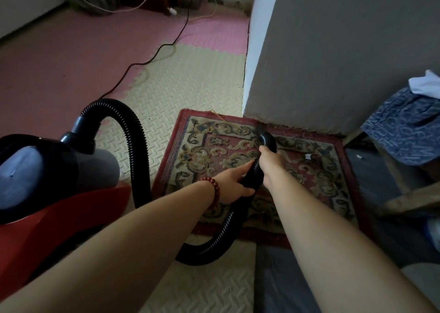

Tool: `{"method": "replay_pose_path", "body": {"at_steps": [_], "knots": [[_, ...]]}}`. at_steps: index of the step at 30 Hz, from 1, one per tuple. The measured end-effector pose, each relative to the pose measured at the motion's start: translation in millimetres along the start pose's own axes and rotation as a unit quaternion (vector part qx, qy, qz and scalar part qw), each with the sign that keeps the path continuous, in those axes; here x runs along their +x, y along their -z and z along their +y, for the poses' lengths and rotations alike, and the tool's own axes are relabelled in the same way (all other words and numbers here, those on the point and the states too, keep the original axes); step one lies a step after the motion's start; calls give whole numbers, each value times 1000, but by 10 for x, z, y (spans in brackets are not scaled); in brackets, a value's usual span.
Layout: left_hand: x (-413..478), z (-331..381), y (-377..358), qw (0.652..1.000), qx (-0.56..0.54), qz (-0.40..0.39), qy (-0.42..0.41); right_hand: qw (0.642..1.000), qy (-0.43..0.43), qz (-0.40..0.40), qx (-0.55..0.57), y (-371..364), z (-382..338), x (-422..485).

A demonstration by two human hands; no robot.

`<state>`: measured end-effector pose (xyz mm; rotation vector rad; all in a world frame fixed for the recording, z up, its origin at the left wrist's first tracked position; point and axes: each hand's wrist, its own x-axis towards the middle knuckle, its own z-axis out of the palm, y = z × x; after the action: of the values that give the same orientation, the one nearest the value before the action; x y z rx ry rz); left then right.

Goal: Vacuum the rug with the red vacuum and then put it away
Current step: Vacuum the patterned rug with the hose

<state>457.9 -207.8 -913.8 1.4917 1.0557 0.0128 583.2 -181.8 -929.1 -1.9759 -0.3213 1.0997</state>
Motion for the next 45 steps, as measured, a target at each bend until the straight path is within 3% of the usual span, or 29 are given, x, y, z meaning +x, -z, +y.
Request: {"method": "replay_pose_path", "body": {"at_steps": [10,25,35,45], "knots": [[-12,-13,15,999,-33,-10,16,1000,-7,8,-15,23,-5,-31],[-242,21,-56,994,-58,-91,16,998,-45,-11,-42,371,-42,-221],[-255,218,-267,993,-18,-119,3,993,-49,20,-107,651,-71,-296],[-373,242,-259,993,-18,-113,8,989,-57,-5,-135,663,-74,-303]]}}
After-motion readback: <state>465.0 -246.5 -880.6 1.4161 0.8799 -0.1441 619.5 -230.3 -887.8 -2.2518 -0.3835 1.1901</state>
